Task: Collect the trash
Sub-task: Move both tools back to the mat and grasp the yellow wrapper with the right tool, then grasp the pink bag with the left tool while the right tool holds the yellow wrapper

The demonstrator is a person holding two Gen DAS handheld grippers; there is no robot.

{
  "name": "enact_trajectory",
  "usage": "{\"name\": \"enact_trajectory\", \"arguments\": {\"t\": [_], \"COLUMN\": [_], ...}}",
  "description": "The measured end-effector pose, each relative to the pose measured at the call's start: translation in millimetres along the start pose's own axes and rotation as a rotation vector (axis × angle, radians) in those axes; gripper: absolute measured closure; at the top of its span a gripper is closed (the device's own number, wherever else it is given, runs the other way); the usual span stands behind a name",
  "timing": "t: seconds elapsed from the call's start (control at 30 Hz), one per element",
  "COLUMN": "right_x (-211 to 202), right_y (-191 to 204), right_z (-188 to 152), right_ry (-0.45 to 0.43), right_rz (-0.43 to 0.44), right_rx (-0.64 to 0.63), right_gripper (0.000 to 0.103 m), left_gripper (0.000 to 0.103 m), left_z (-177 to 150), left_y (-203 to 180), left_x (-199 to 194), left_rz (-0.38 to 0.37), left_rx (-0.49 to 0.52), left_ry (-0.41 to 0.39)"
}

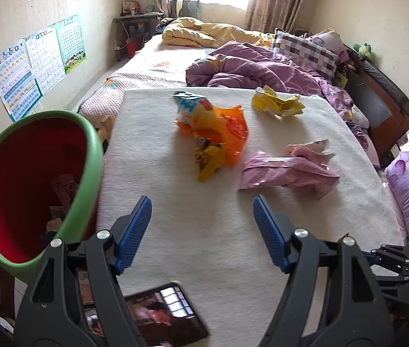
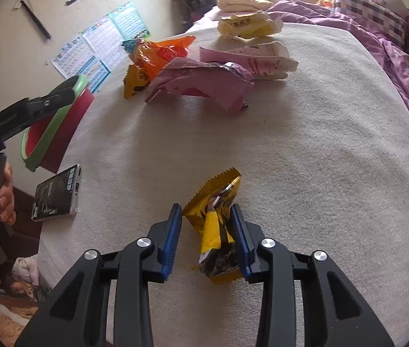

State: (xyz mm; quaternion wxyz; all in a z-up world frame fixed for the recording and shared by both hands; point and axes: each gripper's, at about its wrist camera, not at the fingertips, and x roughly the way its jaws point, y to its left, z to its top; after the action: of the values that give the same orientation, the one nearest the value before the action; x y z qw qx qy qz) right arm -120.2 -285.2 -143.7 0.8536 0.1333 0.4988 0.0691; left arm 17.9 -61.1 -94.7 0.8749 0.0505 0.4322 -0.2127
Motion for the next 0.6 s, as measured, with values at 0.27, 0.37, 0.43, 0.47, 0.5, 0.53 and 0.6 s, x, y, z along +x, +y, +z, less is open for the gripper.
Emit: {"name": "enact_trajectory", "arguments": {"t": [0.27,0.37,0.43,0.47,0.5,0.53,0.6], "right_x": [-20,-23,-24,-26,-27,-28,-30], "right_y": [-33,-44,-51,-54,-58,-60,-66], "right_z": [20,20,18,18,17,16,18], "right_ry": [-0.060,-0.058,-0.054,-0.053,-0.054,-0.057,-0.064], "right_rz": [0.029,0.046,0.054,0.058,0.063,0.067,0.075], "right_rx": [-0.035,-0.032,-0.027,-0.025,-0.023,-0.021,-0.019], "right_gripper": [0.073,0.072,0.072,0.072,0.072,0.071,0.071], "left_gripper": [0.026,0.026,0.027,0.027,0.027,0.028,0.034], "left_z": [26,35,37,36,33,30,24], "left_y": [-49,-67,-76,-79,-81,-83,-86], "left_x": [51,66,79,83,86,88,87], "left_rz": [-0.138,-0.126,-0.125,-0.129,-0.127,-0.121,-0.116], "left_rx": [-0.253,-0.293,-0.313,-0.325,-0.333,-0.336,-0.342], "left_ry": [0.076,0.073,0.107,0.122,0.137,0.146,0.164]}}
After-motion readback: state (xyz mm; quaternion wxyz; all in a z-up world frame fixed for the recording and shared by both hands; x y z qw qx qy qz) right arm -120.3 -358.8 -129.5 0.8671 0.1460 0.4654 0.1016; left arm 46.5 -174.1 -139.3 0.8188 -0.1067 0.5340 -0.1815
